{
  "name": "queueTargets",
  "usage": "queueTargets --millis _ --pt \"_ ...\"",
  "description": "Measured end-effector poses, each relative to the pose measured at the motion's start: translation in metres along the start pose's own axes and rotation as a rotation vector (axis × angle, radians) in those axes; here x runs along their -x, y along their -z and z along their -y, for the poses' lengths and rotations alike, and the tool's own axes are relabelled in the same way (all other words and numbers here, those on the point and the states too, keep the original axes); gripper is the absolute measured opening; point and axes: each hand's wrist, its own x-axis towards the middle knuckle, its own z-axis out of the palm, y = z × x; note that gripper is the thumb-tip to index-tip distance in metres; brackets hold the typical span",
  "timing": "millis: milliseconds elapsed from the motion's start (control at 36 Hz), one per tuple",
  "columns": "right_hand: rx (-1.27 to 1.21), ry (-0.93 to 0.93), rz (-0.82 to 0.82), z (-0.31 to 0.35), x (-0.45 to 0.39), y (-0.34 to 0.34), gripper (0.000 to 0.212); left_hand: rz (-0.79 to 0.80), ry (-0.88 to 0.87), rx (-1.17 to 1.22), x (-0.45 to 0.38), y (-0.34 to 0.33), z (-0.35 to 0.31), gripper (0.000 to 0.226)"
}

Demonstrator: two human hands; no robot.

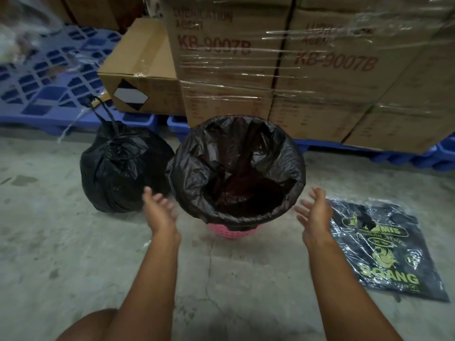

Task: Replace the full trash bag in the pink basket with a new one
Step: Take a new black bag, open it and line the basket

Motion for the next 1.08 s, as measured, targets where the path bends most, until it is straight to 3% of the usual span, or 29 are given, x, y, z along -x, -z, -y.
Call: queueTargets --millis 83,167,222,306,389,472,528,583,611,667,750,806,861,972,1028,1083 --pt "0.22 0.335 -0.158 0.023 0.002 -0.004 0.065 -0.07 -0.419 -0.317 -0.008 -0.015 -0.038 0.06" --pt "0.529 0.568 -0.081 0.052 0.006 -0.016 0.088 0.217 -0.611 -0.752 -0.001 -0.04 -0.064 0.087" --pt "0.75 0.576 -0.004 0.069 0.005 -0.028 0.093 0.348 -0.657 -1.081 -0.001 -0.055 -0.073 0.101" --pt "0.985 0.461 0.041 0.082 0.002 -0.039 0.077 0.37 -0.62 -1.49 -0.005 -0.064 -0.079 0.095" --pt "1.063 0.393 0.035 0.087 0.001 -0.043 0.061 0.296 -0.588 -1.61 -0.006 -0.066 -0.08 0.09" --pt "1.186 0.497 -0.005 0.088 0.006 -0.05 0.066 0.239 -0.895 -1.653 0.001 -0.066 -0.076 0.086" --pt "1.327 0.772 -0.038 0.089 0.017 -0.054 0.075 0.299 -1.227 -1.605 0.012 -0.065 -0.075 0.075" --pt "1.489 1.135 0.046 0.088 0.03 -0.059 0.073 0.501 -1.424 -1.655 0.027 -0.066 -0.075 0.063" --pt "1.611 1.247 0.138 0.086 0.035 -0.062 0.072 0.609 -1.447 -1.77 0.032 -0.067 -0.073 0.061" --pt "1.895 1.273 0.325 0.081 0.042 -0.068 0.071 0.737 -1.376 -2.101 0.039 -0.068 -0.066 0.065" --pt "2.192 1.045 0.392 0.075 0.034 -0.076 0.066 0.7 -1.042 -2.441 0.031 -0.076 -0.058 0.085" --pt "2.262 0.858 0.367 0.071 0.022 -0.073 0.066 0.635 -0.827 -2.528 0.022 -0.083 -0.057 0.093" --pt "2.296 0.747 0.344 0.068 0.012 -0.069 0.07 0.622 -0.721 -2.583 0.017 -0.088 -0.06 0.095" --pt "2.263 0.768 0.288 0.06 0.0 -0.067 0.076 0.611 -0.734 -2.606 0.021 -0.086 -0.057 0.092" --pt "2.197 0.812 0.323 0.061 -0.001 -0.067 0.075 0.639 -0.848 -2.483 0.019 -0.081 -0.058 0.087" --pt "2.045 0.92 0.396 0.061 -0.001 -0.065 0.069 0.64 -1.067 -2.208 0.018 -0.066 -0.062 0.075"
